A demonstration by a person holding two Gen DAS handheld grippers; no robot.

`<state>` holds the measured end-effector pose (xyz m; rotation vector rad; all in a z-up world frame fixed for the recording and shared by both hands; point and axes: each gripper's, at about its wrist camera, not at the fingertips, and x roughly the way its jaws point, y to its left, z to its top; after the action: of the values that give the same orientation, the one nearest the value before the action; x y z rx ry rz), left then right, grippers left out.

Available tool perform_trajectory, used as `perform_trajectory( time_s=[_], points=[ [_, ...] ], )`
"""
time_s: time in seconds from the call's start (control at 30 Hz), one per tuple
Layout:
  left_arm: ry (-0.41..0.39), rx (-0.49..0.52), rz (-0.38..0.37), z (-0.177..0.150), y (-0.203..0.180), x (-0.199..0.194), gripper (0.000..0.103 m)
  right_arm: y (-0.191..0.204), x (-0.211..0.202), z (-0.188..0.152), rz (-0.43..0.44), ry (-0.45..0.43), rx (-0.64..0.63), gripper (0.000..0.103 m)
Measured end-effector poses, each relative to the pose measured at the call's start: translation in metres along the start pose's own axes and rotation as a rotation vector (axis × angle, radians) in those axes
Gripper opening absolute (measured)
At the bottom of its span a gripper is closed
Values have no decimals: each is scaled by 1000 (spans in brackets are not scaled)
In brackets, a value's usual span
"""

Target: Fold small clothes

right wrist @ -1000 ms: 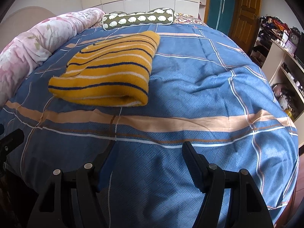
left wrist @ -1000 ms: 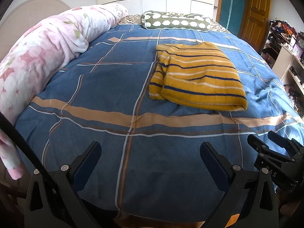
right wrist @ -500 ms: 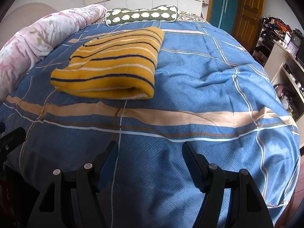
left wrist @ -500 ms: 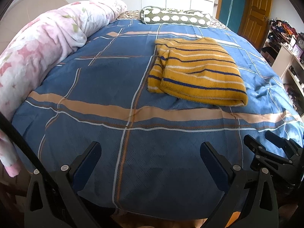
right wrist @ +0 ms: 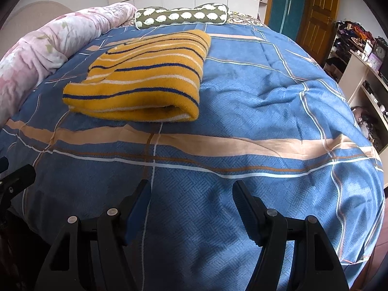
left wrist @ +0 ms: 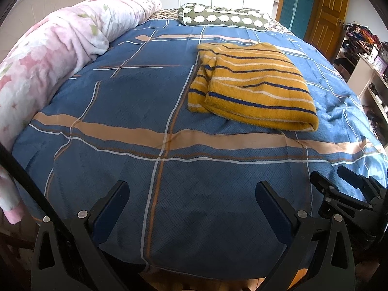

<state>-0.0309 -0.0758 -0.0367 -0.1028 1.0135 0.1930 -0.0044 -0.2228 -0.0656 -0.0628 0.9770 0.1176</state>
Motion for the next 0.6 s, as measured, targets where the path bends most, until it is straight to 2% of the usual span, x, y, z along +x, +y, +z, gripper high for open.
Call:
perform_trajectory(
  time_s=[0.6],
  points=[
    [7, -10, -15, -4, 3, 2, 103, 7, -4, 0, -11, -20, -23, 74]
  ],
)
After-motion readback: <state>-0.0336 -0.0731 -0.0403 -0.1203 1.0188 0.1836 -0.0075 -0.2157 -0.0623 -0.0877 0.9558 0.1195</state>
